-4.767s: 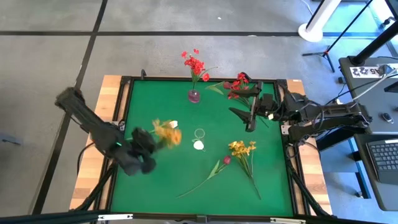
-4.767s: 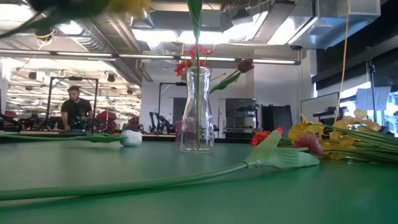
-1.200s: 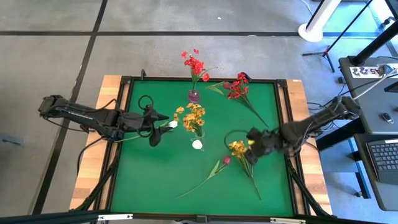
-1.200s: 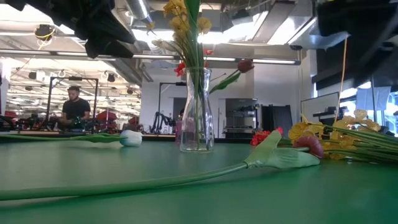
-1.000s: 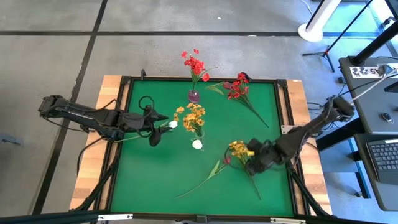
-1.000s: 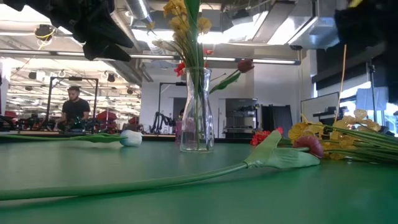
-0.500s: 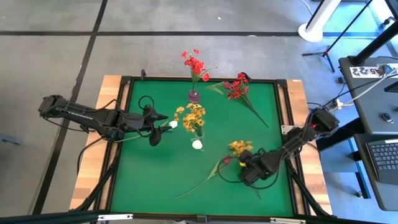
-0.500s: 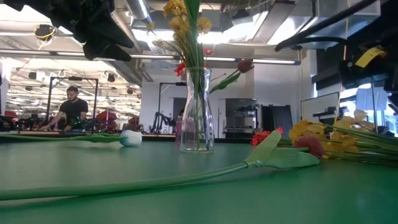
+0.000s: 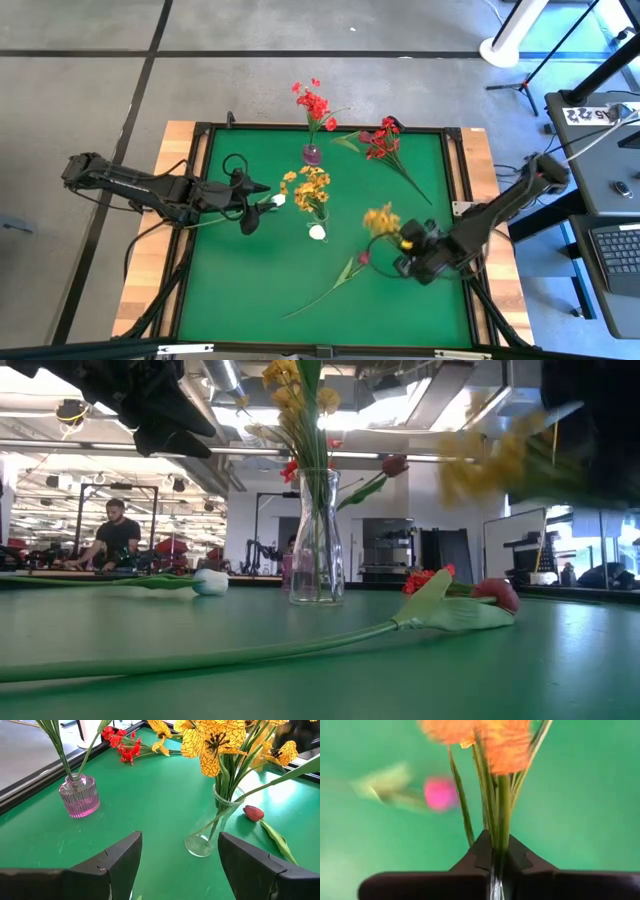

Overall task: Sort flowers into vase by color
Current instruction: Put the yellow flowers into the transparent vase

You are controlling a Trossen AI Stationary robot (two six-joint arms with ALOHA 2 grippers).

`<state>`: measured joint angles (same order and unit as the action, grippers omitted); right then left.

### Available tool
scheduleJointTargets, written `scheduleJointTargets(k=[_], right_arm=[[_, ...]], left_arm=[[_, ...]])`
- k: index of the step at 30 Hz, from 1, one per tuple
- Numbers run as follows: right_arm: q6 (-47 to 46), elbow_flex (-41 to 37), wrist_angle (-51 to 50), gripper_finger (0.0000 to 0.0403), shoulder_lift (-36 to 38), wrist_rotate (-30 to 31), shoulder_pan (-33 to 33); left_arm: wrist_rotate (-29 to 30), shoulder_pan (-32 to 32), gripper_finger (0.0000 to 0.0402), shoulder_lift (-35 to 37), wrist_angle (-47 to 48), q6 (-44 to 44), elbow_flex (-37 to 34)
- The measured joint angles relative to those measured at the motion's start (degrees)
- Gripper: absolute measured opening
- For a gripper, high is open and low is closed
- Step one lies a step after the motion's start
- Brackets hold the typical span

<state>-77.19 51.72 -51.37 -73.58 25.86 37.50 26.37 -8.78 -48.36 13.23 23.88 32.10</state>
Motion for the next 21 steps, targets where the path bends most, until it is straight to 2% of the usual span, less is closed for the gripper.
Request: scheduleJointTargets(k=[4,8,11,13,15,21], right_arm=[[6.72,0.0,2.42,0.0018,8.44,20.64,0.0],[20.24,0.0,12.64,0.0008,11.19,42.56,-0.02],[35.5,-1.21,27.28,0.0011,10.27,50.98,-0.4],[45.04,-2.75,37.91,0.0013,8.58,51.07,-1.67],[53.4,-4.46,46.94,0.0009,7.43,46.41,-3.15],[73.09,-6.49,70.16,0.0008,4.97,20.34,-9.38]], left_arm=[[0.22,0.0,0.0254,0.0,0.0,0.01,0.0],[0.46,0.01,0.0254,0.0,-0.01,0.05,0.0],[0.77,0.0,0.0254,0.0,-0.26,0.64,0.0],[1.47,0.02,0.0254,0.0,-0.28,1.04,0.0],[1.73,0.0,0.0254,0.0,-0.31,1.05,0.0],[1.75,0.02,0.0254,0.0,-0.42,1.12,0.0]])
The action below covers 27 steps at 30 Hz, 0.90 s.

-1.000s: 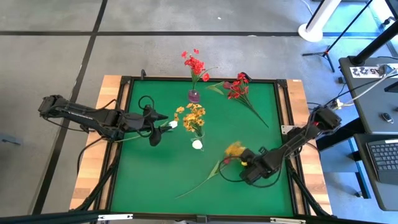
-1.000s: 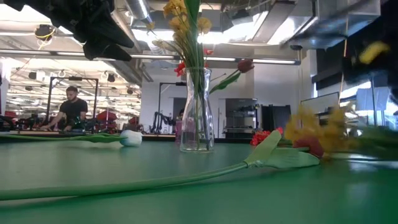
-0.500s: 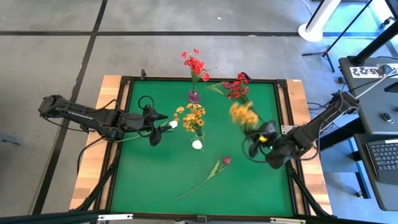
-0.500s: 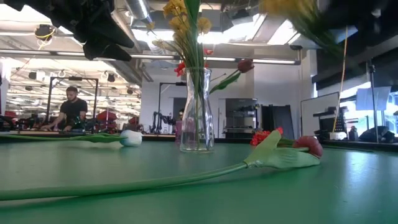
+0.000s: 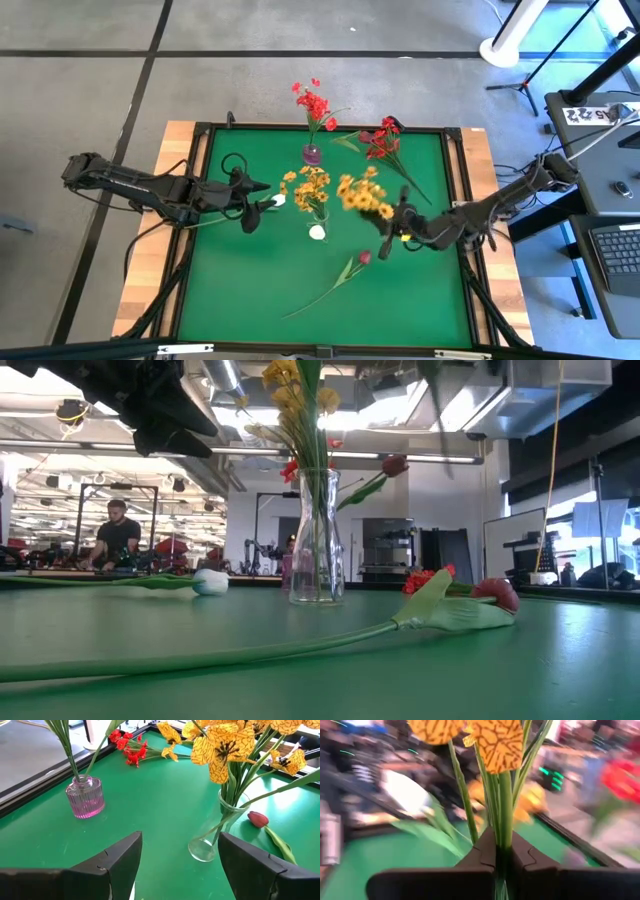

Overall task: Sort flowers into vase by color
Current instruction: Put the yellow flowers into the transparent vase

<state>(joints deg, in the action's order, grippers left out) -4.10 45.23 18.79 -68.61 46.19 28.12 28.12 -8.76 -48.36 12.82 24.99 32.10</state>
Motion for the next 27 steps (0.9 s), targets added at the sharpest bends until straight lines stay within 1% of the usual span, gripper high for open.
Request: scheduleJointTargets(k=[1,5,8,10,16,20,27], right_arm=[[2.51,0.0,2.89,0.0008,-0.1,-2.31,-0.83],[10.92,-0.01,13.34,0.0006,-1.32,-7.54,-3.97],[15.38,-1.73,25.11,0.0007,-4.18,-16.5,-7.08],[16.45,-3.09,31.57,0.0007,-6.6,-20.96,-9.03],[14.96,-5.25,44.42,0.0007,-13.4,-28.36,-13.91],[12.43,-5.29,44.73,0.0007,-16.02,-29.55,-15.97],[8.13,-5.29,40.63,0.0007,-18.78,-29.76,-17.42]], left_arm=[[-0.01,-0.01,0.0254,0.0,-0.02,0.0,0.0],[-0.02,-0.02,0.0254,-0.01,-0.01,-0.01,0.0],[-0.02,0.0,0.0254,0.0,0.0,-0.02,0.0],[-0.02,-0.01,0.0254,0.0,0.0,-0.02,0.0],[-0.04,0.0,0.0254,0.0,0.22,-0.02,0.0],[-0.04,0.0,0.0254,0.0,0.28,-0.02,0.0],[-0.07,0.0,0.0254,-0.01,0.26,-0.01,0.0]])
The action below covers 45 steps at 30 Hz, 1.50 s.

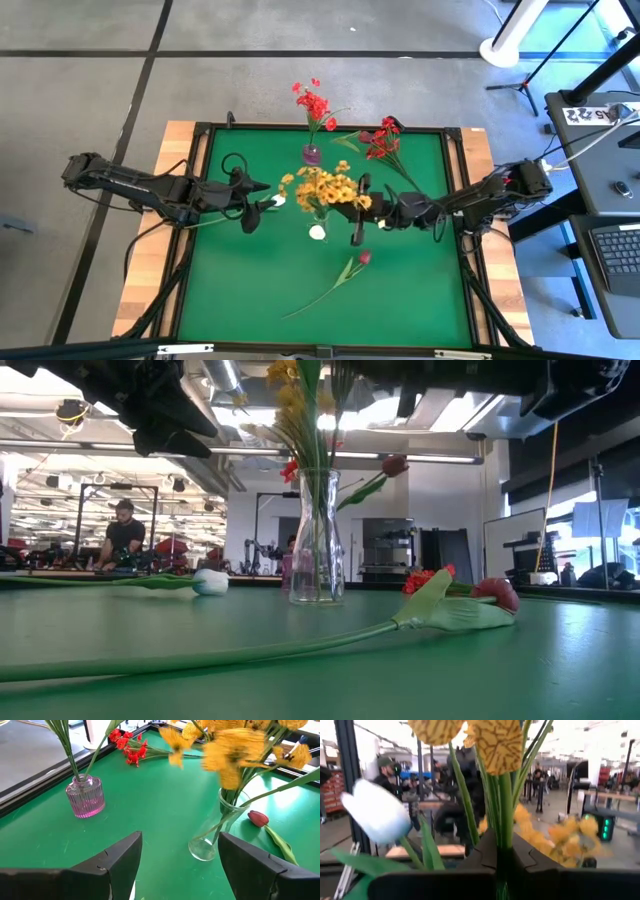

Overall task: Sort flowers into vase by color
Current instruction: Put the yellow flowers into the transparent vase, then put the red flowers into the pink vase

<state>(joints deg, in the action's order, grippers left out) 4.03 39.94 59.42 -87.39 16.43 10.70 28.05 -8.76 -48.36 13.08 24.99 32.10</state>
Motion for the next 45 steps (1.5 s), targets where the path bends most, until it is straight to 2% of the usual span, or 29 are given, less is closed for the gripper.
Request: scheduleJointTargets(k=[5,11,20,26,32,41,45], right_arm=[[-1.05,0.02,-4.45,0.0034,0.02,3.09,0.11],[-1.22,0.92,-9.91,0.0108,1.26,5.81,0.11],[-4.26,9.62,-36.8,0.0257,6.55,5.83,0.2],[-5.29,16.92,-50.28,0.0322,8.31,3.88,0.2],[-5.14,26.04,-63.12,0.0347,9.6,3.86,0.2],[-4.08,38.54,-79.39,0.0349,9.56,3.59,0.2],[-4.64,45.48,-90.94,0.0349,9.61,7.97,0.2]], left_arm=[[0.0,0.0,0.0254,0.01,0.0,0.01,0.0],[-0.02,0.01,0.0254,0.01,0.0,0.01,0.0],[-0.02,-0.02,0.0254,0.01,0.2,0.03,0.0],[-0.02,-0.01,0.0254,0.0,0.23,0.14,0.0],[-0.02,-0.02,0.0254,0.0,0.25,0.14,0.0],[-0.02,0.0,0.0254,0.01,0.25,0.14,0.0],[-0.02,-0.02,0.0254,0.01,0.65,0.27,0.0]])
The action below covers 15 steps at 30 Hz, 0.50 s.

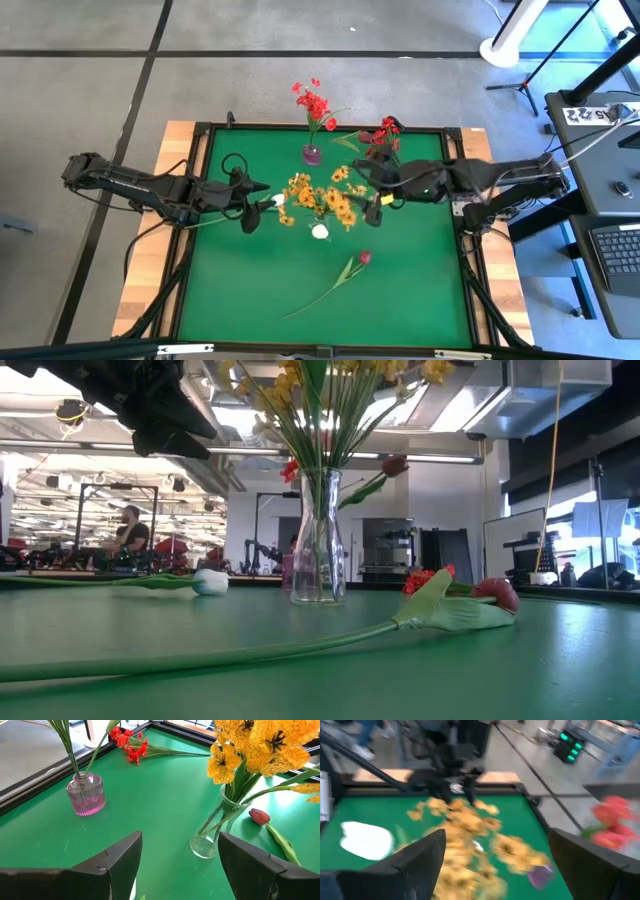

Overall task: Sort flowers into vase by color
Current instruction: Put the red flowers into the pink vase

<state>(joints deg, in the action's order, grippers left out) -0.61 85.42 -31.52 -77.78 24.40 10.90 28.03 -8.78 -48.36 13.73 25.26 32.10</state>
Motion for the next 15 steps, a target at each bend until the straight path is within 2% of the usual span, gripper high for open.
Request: scheduleJointTargets(k=[2,7,10,13,15], right_arm=[[-0.87,2.45,-4.94,0.0349,0.44,2.14,0.0],[-2.13,4.79,-9.19,0.0349,3.73,6.43,0.0],[-4.21,4.8,-13.69,0.0349,6.35,11.88,0.02],[-11.1,4.8,-22.69,0.0349,8.2,18.28,-0.64],[-17.23,4.8,-30.83,0.0349,8.43,20.37,-2.19]], left_arm=[[-0.02,0.0,0.0254,-0.01,0.47,0.09,0.0],[-0.04,0.0,0.0254,0.0,0.81,0.2,0.0],[-0.04,0.0,0.0254,0.0,0.84,0.53,0.0],[-0.04,0.0,0.0254,-0.01,0.86,1.14,0.0],[-0.04,0.0,0.0254,0.0,0.83,1.2,-0.02]])
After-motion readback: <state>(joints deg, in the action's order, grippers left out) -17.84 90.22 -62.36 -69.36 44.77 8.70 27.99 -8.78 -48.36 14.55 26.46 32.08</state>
